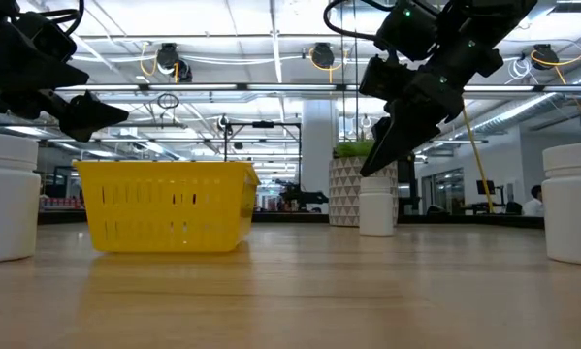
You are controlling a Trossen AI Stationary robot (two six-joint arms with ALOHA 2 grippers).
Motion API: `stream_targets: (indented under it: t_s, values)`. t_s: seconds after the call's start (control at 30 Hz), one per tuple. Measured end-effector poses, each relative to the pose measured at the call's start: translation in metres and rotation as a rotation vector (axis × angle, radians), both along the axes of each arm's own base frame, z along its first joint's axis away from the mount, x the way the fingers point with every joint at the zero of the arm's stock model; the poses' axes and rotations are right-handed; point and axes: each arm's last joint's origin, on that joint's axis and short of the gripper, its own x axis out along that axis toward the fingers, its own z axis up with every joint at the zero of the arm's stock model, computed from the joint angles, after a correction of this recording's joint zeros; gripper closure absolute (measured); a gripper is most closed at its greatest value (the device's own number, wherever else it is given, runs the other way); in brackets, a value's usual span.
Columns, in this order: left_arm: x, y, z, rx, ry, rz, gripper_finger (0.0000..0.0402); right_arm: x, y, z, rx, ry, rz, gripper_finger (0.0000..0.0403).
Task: Pick and place pill bottles into a basket
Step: Put the white pill bottle into the yellow basket
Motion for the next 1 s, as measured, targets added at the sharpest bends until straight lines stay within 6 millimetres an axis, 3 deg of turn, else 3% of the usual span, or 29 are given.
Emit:
stream_targets:
  t_s: [1.0]
  values:
    - [0.0,0.0,0.0,-0.002,0.0,-0.005,0.0036,-0.003,-0.006,-0.023,-0.006,0.031,-0.01,0.0136]
